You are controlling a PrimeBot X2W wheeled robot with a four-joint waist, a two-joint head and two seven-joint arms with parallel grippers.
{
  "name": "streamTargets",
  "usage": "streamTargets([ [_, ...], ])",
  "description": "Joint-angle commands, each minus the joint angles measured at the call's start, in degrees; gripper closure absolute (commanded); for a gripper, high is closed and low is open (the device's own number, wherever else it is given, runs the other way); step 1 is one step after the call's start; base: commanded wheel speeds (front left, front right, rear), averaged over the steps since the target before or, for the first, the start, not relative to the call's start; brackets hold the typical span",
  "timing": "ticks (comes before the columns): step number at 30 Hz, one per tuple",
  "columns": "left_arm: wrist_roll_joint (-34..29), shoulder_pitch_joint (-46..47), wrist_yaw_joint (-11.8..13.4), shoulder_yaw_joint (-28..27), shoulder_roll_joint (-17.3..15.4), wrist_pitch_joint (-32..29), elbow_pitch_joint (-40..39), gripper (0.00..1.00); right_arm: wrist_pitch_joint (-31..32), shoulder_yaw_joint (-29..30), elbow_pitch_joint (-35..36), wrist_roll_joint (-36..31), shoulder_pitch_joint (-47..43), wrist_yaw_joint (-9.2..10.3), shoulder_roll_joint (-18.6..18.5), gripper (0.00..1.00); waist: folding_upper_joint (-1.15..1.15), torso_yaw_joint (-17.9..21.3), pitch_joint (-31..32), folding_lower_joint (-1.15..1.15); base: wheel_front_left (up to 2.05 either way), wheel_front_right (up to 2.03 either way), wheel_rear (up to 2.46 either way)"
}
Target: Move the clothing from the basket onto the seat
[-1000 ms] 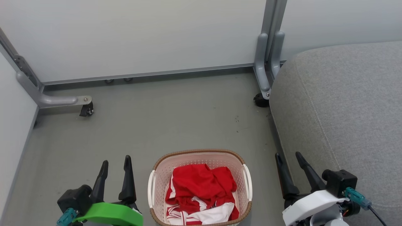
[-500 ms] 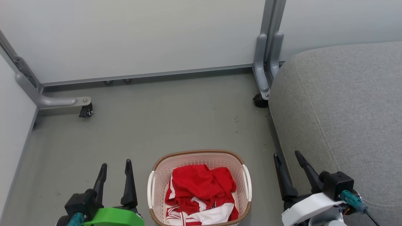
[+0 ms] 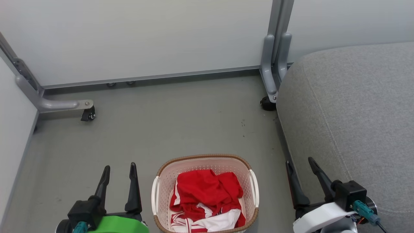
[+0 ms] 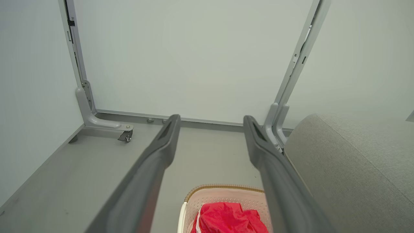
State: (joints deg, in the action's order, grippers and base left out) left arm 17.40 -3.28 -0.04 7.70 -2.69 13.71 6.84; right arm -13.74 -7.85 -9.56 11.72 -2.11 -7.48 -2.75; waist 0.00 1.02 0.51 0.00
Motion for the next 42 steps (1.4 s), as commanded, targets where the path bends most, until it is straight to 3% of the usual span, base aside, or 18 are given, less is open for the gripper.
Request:
streamTargets([
  [1,-2.1,-0.8,-0.5,0.1,-0.3,0.5,-0.4,0.00,-0.5,-0.2,0.0,-1.4,-0.5,-0.02,-0.2,0.00,0.00,0.1,0.0,0.00,0.00,0.00,0.00],
  [12,-6.2,-1.2,-0.6,0.8,-0.3,1.7,0.0,0.00,-1.5,-0.8,0.4,-5.5,-0.9,-0.01,-0.3,0.00,0.00,0.4,0.1,0.00,0.00,0.00,0.00],
  [42,-6.0,-0.6,-0.5,2.8,-0.3,1.5,4.2,0.00,-1.5,1.4,-0.9,-4.6,-1.4,-0.01,-0.2,0.00,0.00,0.3,-1.8,0.00,0.00,0.00,0.00],
])
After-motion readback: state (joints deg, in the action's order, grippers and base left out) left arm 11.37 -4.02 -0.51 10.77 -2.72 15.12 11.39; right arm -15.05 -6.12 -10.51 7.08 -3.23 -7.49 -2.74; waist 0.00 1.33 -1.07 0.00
